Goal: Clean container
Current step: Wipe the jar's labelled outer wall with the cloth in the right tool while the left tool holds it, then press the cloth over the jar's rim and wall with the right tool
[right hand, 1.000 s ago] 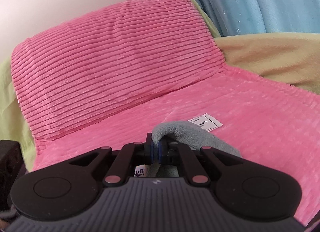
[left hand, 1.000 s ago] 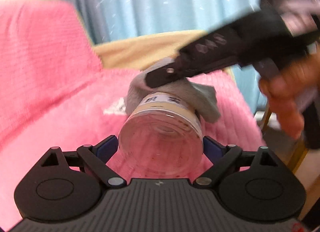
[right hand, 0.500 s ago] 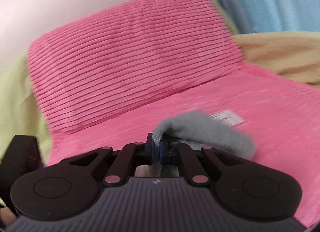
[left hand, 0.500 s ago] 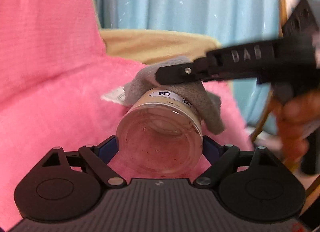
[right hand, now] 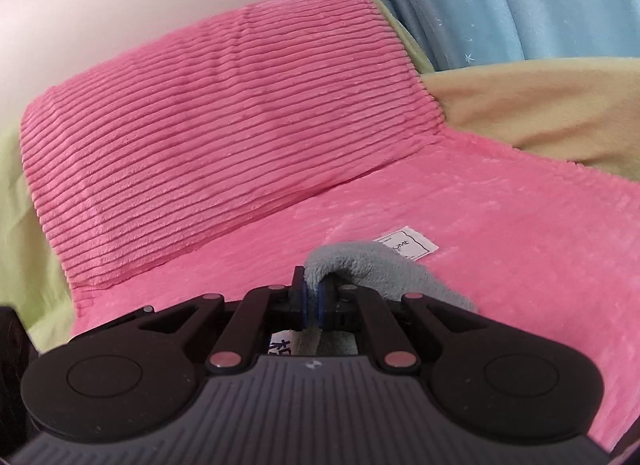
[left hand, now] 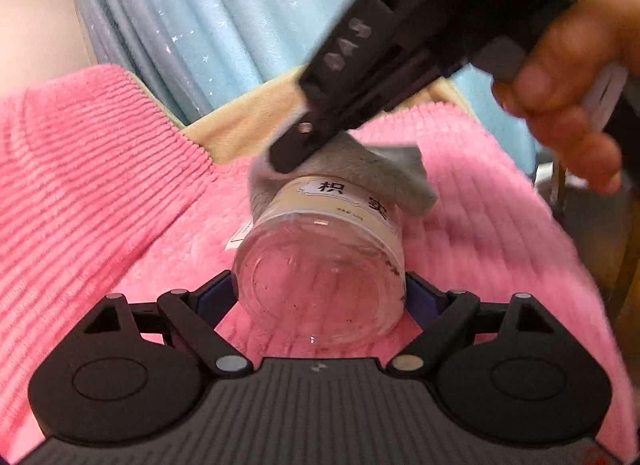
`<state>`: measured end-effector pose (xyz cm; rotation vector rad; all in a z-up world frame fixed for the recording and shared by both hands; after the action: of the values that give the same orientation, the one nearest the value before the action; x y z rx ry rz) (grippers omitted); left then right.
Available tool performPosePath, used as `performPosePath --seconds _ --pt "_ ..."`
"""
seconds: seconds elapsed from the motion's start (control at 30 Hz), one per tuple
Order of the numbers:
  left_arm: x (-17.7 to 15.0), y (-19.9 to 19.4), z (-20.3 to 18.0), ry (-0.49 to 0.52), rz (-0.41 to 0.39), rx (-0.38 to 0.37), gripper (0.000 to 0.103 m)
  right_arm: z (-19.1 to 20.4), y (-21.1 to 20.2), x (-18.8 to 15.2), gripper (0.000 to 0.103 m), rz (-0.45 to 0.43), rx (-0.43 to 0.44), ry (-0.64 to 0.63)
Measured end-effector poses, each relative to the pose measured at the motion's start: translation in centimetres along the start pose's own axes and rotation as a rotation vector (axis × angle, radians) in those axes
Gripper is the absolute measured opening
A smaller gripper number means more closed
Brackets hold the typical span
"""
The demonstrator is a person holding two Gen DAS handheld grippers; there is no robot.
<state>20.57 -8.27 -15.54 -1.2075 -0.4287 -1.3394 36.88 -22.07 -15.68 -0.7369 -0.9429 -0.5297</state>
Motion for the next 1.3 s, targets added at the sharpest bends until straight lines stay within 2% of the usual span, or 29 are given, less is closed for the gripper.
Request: performPosePath --seconds 0.17,0.27,0.33,0.43,0.5,0.63,0.7,0.77,0.83,0.93,1.07,1.3 --pt "0.2 -0.5 2.2 -0.312 0.016 -0.132 0.093 0.9 0.3 -0.3 0.003 0.007 0.004 -0.046" --pt "-0.2 -0.4 3.4 -0.440 0.030 -0.170 0.093 0.8 0.1 -0.2 0.003 0.006 0.006 -0.038" --pt "-0.4 0.0 3.7 -0.487 0.045 -0.196 0.091 0.8 0.0 -0.2 0.003 0.006 0.009 -0.036" --pt "-0.4 0.4 3.7 -0.472 0.044 -0.199 0.089 1.3 0.0 -0.3 0.004 0.014 0.028 -0.049" --pt "-0.3 0.3 3.3 -0.420 0.028 -0.180 0.088 2.2 0.1 -0.5 0.004 0.028 0.065 -0.075" --pt "0.3 -0.3 1.3 -0.204 -0.020 -0.089 0.086 3.1 0.2 -0.9 0.004 0.043 0.084 -0.113" --pt "0.4 -0.5 0.5 -0.122 -0.034 -0.062 0.086 3.6 0.3 -1.1 0.004 0.050 0.093 -0.132" --pt "0.5 -0.6 0.1 -0.087 -0.039 -0.053 0.086 4.0 0.3 -1.3 0.003 0.057 0.102 -0.150" --pt "0.5 -0.5 0.1 -0.088 -0.040 -0.055 0.085 4.4 0.4 -1.5 0.003 0.064 0.111 -0.169" --pt "0.5 -0.2 0.0 -0.078 -0.042 -0.054 0.085 2.3 0.1 -0.6 0.003 0.025 0.014 -0.130" --pt "0.6 0.1 -0.1 -0.069 -0.044 -0.052 0.086 0.7 -0.2 -0.3 0.003 0.007 0.005 -0.053" --pt "-0.2 0.7 1.5 -0.224 0.006 -0.120 0.089 0.8 -0.2 -0.4 0.003 0.009 0.005 -0.064"
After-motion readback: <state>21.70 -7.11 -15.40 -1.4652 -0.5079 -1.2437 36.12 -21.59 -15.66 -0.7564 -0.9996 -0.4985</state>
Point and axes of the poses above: each gripper's, at about its wrist camera, not at the fingertips, and y roughly the way its jaws point, z to its left, x to its top, the point moved 7 cm from there along y, roughly the way its jaws point, and after that the axes turned 5 degrees about x, right-handed, at the moved point
